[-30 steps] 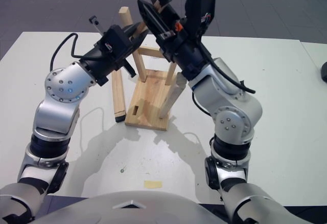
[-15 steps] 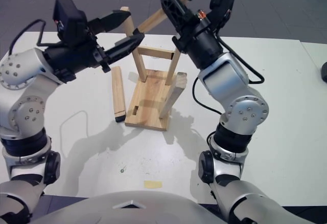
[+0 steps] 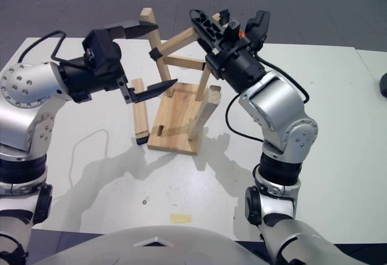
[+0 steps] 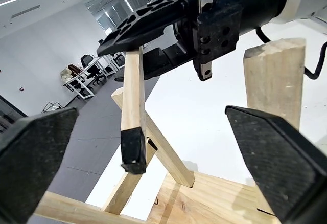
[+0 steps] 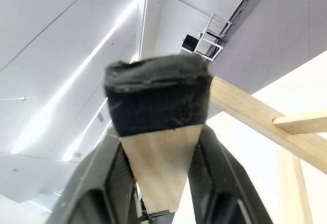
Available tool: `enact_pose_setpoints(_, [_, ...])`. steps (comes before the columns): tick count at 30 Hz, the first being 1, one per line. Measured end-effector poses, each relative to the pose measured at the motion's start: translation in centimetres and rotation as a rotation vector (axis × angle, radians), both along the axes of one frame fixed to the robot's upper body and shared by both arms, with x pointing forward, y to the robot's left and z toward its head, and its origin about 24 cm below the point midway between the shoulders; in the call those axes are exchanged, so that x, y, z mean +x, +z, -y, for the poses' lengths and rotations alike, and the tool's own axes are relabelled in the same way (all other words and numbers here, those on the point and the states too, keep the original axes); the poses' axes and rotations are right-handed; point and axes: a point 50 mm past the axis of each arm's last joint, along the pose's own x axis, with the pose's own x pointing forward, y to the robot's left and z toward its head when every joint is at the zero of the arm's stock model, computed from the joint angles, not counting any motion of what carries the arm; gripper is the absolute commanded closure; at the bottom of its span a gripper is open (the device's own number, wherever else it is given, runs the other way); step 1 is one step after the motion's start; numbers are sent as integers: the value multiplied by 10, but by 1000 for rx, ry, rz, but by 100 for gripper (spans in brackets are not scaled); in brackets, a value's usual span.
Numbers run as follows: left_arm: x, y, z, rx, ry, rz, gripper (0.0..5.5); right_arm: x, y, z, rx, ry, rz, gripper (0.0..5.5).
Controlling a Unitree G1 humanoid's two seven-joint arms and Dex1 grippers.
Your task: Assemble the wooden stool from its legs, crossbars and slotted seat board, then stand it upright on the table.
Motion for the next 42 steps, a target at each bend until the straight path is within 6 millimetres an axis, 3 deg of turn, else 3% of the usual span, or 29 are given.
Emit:
enact_pose_setpoints(11, [6,-8,-1,-41,-62,-81,238,-5,-20,-3,33,27,-79,419])
enact_pose_setpoints(26, [4,-10,-1,-23,-53,-60,498,-12,-20,-8,102,53,-55,419])
enact_pose_setpoints(34, [6,-12,-2,-27,-36,-62,507,-10,-24,-7,109,63,-70,419])
enact_pose_setpoints(35, [7,-12,-2,-26,-36,-65,507,-9,-25,-6,103,63,-73,383])
enact_pose_setpoints(40, [8,-13,-6,-42,-29,-117,507,-5,-28,2,35,43,-76,303])
enact_pose_setpoints(42, [8,-6,-19,-45,3,-124,507,-2,-25,11,10,18,-47,265])
